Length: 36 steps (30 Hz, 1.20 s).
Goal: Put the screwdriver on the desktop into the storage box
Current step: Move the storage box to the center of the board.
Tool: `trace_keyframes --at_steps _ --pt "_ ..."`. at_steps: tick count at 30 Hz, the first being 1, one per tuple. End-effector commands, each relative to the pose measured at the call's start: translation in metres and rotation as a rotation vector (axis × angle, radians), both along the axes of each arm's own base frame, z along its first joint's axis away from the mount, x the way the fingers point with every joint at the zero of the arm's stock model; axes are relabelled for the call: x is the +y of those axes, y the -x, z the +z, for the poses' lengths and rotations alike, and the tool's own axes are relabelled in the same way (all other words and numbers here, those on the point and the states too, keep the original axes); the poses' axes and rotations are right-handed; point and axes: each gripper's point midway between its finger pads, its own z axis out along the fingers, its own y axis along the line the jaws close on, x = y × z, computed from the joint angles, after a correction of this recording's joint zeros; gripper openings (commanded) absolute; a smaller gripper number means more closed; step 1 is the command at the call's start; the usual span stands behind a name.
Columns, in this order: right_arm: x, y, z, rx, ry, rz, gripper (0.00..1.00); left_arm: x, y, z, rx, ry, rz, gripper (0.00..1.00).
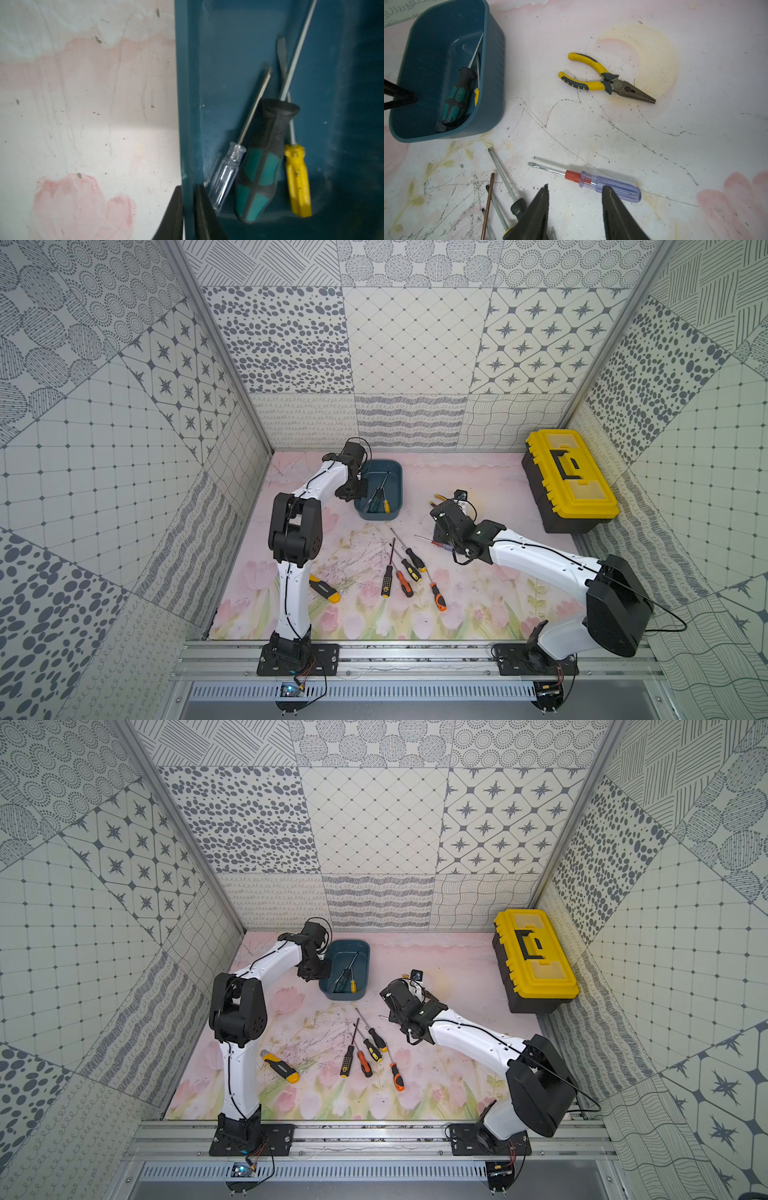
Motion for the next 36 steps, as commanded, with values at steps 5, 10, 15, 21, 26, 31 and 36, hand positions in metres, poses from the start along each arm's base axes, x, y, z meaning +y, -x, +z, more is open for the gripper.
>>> trace_keyframes --at_steps 5,10,15,21,26,31,36 --pt "0.012 -0.003 0.007 0.003 -0.022 0.05 0.44 0.017 0.023 0.012 -0.048 -0.039 0.054 0.0" --pt "0.023 0.008 0.001 0.049 -0.011 0.176 0.45 0.024 0.056 0.016 -0.049 -0.033 0.085 0.0" --pt "0.036 0.021 -0.012 0.117 -0.003 0.306 0.45 0.037 0.096 0.013 -0.027 -0.047 0.141 0.0" --pt "0.059 0.036 -0.038 0.238 0.004 0.483 0.44 0.048 0.137 0.01 -0.01 -0.036 0.217 0.05" --pt "0.077 0.041 -0.057 0.324 -0.006 0.566 0.43 0.046 0.148 0.018 -0.04 0.015 0.269 0.37" --pt "0.096 0.04 -0.071 0.377 0.007 0.6 0.42 0.036 0.147 0.061 -0.143 0.153 0.348 0.51" --pt "0.103 0.032 -0.085 0.4 0.053 0.581 0.39 0.028 0.164 0.081 -0.165 0.265 0.399 0.52"
